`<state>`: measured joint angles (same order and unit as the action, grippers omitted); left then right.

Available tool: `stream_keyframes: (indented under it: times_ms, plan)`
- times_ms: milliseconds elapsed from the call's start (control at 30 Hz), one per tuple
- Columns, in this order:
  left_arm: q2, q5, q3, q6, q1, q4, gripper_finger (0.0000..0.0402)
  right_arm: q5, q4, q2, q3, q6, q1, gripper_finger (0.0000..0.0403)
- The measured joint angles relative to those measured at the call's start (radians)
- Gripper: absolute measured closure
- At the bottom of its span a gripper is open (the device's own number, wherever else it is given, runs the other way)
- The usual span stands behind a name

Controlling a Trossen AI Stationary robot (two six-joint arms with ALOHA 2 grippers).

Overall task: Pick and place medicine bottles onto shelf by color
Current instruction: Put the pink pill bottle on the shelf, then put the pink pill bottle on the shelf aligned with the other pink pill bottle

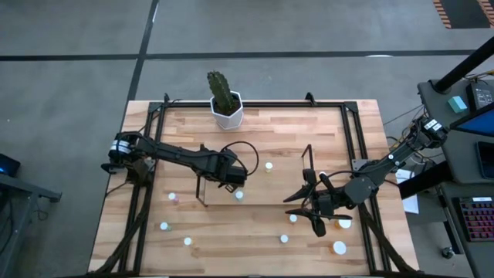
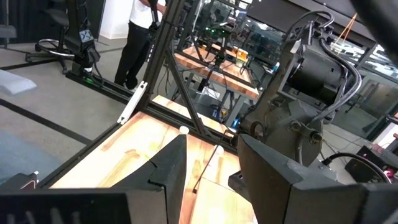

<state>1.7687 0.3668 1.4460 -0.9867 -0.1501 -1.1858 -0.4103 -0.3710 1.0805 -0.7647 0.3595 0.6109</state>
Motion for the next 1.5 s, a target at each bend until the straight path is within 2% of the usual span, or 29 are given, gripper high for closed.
stream_keyframes:
  times_ms: [333, 733, 1000, 1233, 1367, 1500]
  plan:
    - [0.000, 0.000, 0.000, -0.002, 0.000, 0.000, 0.0204, 0.000, 0.001, 0.000, 0.000, -0.002, 0.000, 0.0268]
    - [-0.004, -0.062, 0.090, 0.054, 0.000, -0.059, 0.0195, 0.000, 0.001, 0.000, 0.000, -0.003, 0.000, 0.0268]
    - [-0.005, -0.256, 0.217, 0.158, -0.029, -0.062, 0.0196, 0.000, 0.000, -0.001, 0.000, -0.001, 0.000, 0.0268]
    - [-0.006, -0.477, 0.349, 0.113, -0.186, -0.056, 0.0197, 0.000, 0.000, -0.001, 0.000, 0.007, 0.000, 0.0268]
    - [-0.006, -0.524, 0.379, 0.017, -0.323, -0.064, 0.0197, 0.000, 0.000, -0.001, 0.000, 0.007, 0.000, 0.0268]
    - [-0.007, -0.585, 0.371, -0.100, -0.449, -0.137, 0.0197, 0.000, 0.000, -0.001, 0.000, -0.005, 0.000, 0.0268]
